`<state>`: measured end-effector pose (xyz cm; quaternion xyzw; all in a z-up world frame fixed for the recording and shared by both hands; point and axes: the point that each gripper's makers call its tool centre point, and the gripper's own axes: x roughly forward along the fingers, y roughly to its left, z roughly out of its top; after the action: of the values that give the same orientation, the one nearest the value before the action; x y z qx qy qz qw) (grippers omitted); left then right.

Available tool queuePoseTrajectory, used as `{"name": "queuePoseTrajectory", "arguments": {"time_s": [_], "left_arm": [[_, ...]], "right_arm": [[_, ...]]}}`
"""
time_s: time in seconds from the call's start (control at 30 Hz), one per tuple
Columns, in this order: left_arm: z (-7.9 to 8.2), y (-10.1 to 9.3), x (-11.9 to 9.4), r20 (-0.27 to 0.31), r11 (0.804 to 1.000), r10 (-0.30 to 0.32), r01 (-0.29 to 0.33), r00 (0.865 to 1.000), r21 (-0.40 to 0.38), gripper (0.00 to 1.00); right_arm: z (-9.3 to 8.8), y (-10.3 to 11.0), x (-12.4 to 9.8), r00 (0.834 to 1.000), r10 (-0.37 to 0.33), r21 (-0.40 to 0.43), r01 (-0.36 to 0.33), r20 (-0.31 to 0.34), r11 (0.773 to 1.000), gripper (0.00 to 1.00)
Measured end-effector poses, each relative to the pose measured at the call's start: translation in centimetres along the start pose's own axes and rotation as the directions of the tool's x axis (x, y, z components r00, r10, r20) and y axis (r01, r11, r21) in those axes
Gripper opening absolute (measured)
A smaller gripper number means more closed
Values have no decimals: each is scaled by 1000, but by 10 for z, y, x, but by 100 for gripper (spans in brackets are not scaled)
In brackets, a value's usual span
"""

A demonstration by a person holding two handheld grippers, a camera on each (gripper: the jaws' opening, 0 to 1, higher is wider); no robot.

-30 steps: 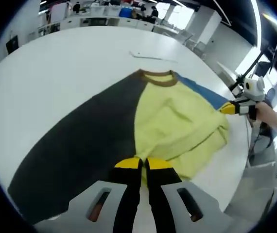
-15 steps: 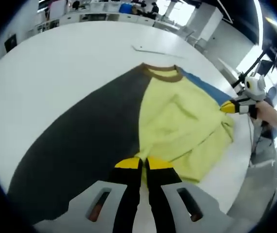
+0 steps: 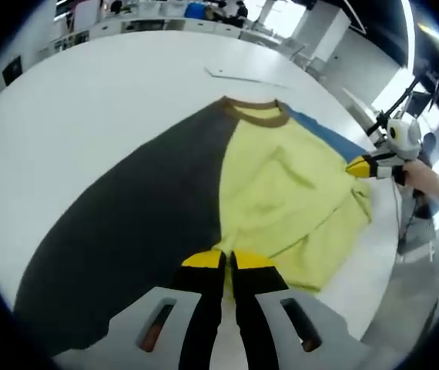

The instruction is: Fold the garment on the visible template until the final outline fits inside the template.

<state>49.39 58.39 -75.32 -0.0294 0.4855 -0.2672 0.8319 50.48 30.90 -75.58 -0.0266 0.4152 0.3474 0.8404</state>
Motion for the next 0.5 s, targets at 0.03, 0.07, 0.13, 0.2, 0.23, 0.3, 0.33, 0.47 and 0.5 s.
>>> {"name": "queuePoseTrajectory", "arguments": {"time_s": [0.03,0.07,0.13,0.2,0.23,0.3,0.33,0.47,0.5], "left_arm": [[0,0,0,1,1000,-1,1,1000,1,0],[0,0,0,2,1000,-1,1,1000,0,0],[0,0,0,2,1000,-2,2,1000,-3,1],[0,0,0,4,1000,-1,1,1000,-7,1],[-1,-1,0,6,1000,-5,5,1000,-8,1],[-1,-1,0,9,1000,-7,7,1000,-13,2],[-2,-1,0,11,1000,-8,8,1000,-16,2],[-2,-2,-1,14,1000,-10,11,1000,-21,4],[-2,-2,-1,13,1000,-10,10,1000,-21,4]], "right_arm": [[0,0,0,1000,1,-1,-1,1,1000,4],[0,0,0,1000,1,1,-1,1,1000,4],[0,0,0,1000,-1,3,1,0,1000,4],[0,0,0,1000,-5,2,5,1,1000,4],[0,0,0,1000,-10,0,10,5,1000,4],[-1,0,0,1000,-15,0,15,11,1000,4],[-1,0,0,1000,-18,-3,18,17,1000,4],[0,-3,-1,999,-39,-13,39,24,999,10],[-1,-4,-3,999,-40,3,40,21,999,11]]}}
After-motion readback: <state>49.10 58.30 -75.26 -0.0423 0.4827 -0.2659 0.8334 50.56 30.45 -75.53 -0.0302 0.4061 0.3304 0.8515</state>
